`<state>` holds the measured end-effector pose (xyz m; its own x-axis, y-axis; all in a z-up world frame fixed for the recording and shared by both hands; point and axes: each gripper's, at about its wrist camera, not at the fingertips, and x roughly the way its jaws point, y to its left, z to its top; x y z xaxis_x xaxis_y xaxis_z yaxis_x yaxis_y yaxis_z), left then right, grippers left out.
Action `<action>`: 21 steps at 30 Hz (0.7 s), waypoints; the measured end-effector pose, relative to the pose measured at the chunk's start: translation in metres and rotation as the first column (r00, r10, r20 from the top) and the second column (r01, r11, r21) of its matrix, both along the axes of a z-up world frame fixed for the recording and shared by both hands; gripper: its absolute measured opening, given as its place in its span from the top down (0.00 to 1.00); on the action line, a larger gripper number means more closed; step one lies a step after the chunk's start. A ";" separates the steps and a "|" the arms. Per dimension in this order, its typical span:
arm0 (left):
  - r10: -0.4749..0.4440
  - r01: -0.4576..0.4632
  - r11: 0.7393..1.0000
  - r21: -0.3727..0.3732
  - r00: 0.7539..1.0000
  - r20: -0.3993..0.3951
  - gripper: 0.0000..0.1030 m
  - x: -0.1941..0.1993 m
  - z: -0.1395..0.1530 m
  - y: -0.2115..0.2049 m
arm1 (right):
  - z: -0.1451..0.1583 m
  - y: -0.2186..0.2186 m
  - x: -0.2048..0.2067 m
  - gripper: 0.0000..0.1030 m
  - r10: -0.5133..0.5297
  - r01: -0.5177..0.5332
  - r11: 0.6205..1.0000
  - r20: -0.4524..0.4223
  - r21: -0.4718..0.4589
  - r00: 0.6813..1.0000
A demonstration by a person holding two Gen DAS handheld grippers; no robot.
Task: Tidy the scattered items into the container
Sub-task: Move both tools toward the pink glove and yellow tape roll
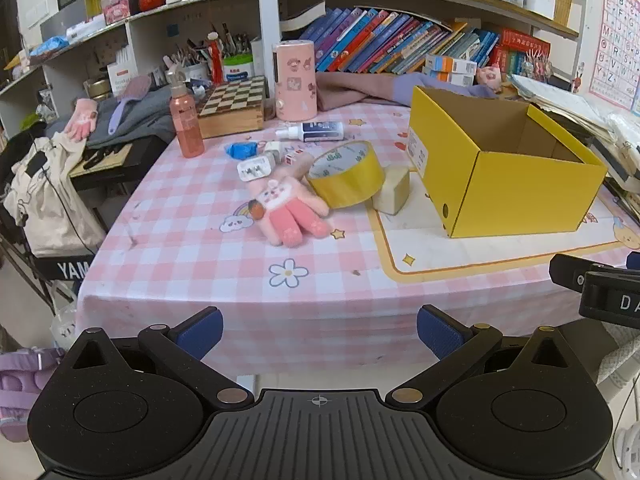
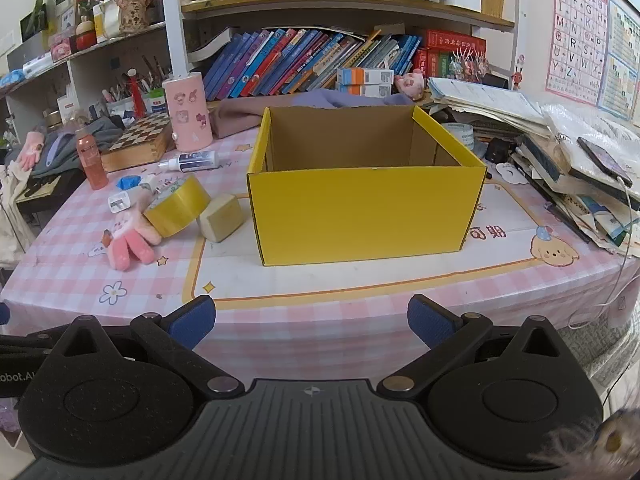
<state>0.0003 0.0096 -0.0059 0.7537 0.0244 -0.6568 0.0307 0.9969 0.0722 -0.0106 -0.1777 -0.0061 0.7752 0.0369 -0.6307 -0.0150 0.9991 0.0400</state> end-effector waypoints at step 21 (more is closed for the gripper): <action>0.023 -0.025 0.999 -0.042 0.998 -0.066 0.00 0.006 -0.008 0.023 | -0.002 0.025 0.011 0.00 0.055 -0.055 0.998 -0.015 -0.020 0.998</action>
<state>0.0066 0.0324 -0.0139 0.7088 0.0127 -0.7053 0.0099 0.9996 0.0280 0.0009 -0.1525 -0.0082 0.7632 0.0660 -0.6428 -0.0696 0.9974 0.0199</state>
